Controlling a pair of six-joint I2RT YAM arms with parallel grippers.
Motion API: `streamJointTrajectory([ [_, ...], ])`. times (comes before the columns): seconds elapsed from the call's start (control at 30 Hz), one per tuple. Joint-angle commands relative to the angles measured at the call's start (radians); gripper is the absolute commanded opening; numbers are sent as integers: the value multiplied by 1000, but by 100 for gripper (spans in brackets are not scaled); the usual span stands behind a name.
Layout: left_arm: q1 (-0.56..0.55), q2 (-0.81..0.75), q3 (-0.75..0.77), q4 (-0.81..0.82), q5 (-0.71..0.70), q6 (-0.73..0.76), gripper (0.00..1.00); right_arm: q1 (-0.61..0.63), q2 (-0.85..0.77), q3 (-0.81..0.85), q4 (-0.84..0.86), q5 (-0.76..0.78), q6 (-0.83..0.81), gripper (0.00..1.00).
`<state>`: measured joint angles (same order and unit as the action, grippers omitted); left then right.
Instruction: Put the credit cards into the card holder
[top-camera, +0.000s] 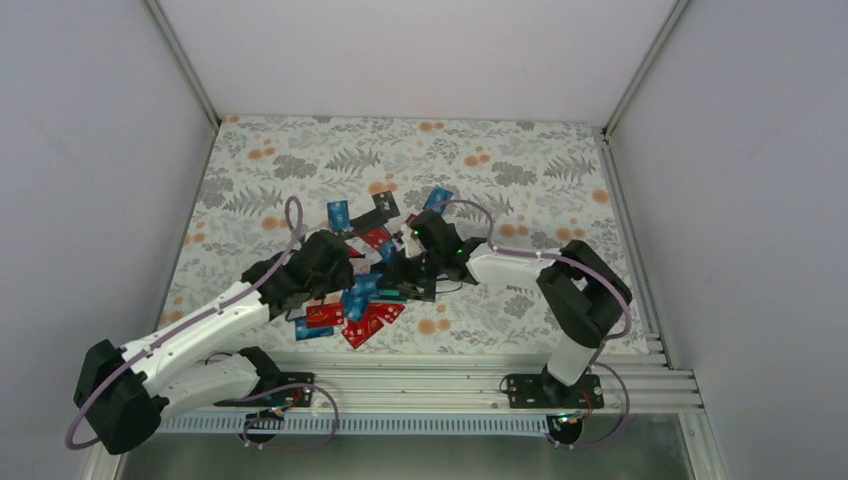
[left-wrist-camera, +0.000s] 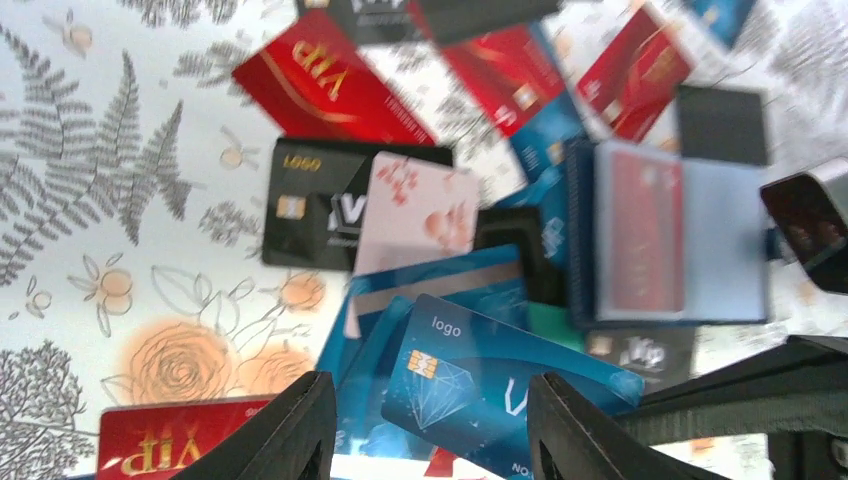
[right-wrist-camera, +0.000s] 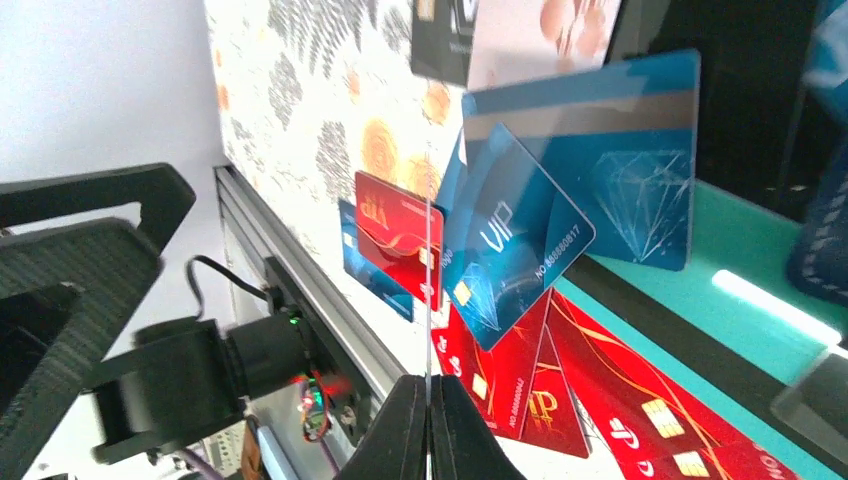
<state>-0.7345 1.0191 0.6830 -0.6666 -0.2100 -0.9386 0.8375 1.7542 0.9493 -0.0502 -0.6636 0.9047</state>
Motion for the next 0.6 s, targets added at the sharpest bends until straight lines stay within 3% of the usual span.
streamJointTrajectory([
  [0.0,-2,-40,84,-20,-38,55,50,-71,-111,-15,23,-40,-5,4],
  [0.2,-2,-80,126,125,12,75,51,-199,-248,-39,81,-45,80,4],
  [0.3,-3,-70,130,241,57,87,57,-253,-293,-38,135,-46,150,4],
  [0.57,-2,-8,192,501,130,105,59,-328,-399,-57,283,-46,333,4],
])
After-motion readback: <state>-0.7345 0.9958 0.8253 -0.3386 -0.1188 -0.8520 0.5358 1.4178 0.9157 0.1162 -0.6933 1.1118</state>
